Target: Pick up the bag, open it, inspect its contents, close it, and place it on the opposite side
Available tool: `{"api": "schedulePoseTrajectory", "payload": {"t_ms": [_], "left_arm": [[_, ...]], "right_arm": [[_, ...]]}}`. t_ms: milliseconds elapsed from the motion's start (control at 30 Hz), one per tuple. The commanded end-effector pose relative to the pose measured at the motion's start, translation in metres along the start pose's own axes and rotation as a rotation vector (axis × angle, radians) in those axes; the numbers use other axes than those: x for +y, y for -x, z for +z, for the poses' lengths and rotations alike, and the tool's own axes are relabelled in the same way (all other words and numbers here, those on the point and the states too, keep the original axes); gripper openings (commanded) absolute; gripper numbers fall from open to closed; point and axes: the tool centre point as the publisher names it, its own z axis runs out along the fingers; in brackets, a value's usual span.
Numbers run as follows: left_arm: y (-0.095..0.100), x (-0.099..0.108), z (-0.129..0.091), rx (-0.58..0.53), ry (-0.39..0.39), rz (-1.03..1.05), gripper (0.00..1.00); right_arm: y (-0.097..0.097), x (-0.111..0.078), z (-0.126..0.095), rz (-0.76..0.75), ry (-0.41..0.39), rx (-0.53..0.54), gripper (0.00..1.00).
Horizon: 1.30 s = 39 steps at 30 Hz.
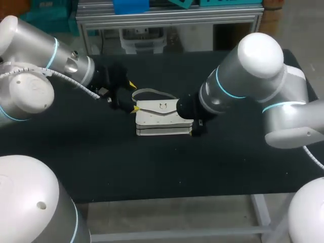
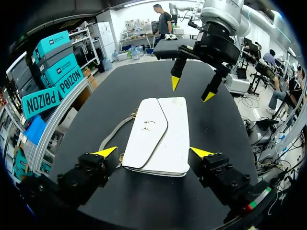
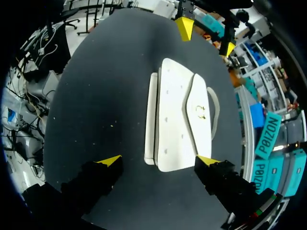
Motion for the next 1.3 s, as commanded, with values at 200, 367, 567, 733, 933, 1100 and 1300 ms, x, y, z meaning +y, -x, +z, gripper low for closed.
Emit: {"api": "schedulePoseTrajectory", "payload": {"t_ms": [200,367,567,733,933,1100,1300], "left_arm": [[0.003,0.0,0.006,0.002,-0.003,0.0,1.0],[0.003,0.005,0.023,-0.02,-0.047,0.082,1.0],[0.003,0.004,0.034,-0.042,-0.033,0.155,1.0],[0.0,0.0,0.039,-0.054,-0.017,0.209,0.91],[0.002,-0.002,0.046,-0.038,-0.004,0.228,0.91],[0.005,-0.001,0.049,-0.032,0.003,0.244,0.9],[0.007,0.0,0.056,-0.004,0.019,0.258,0.81]], "right_arm": [[-0.006,0.007,0.005,0.002,-0.019,-0.068,1.0],[-0.004,0.011,0.016,-0.03,-0.021,-0.079,1.0],[-0.001,0.015,0.026,-0.07,-0.062,-0.143,1.0],[0.006,0.019,0.032,-0.094,-0.078,-0.182,0.96],[0.013,0.021,0.039,-0.112,-0.078,-0.197,0.78],[0.018,0.02,0.043,-0.115,-0.087,-0.209,0.55],[0.023,0.017,0.046,-0.13,-0.093,-0.218,0.49]]}}
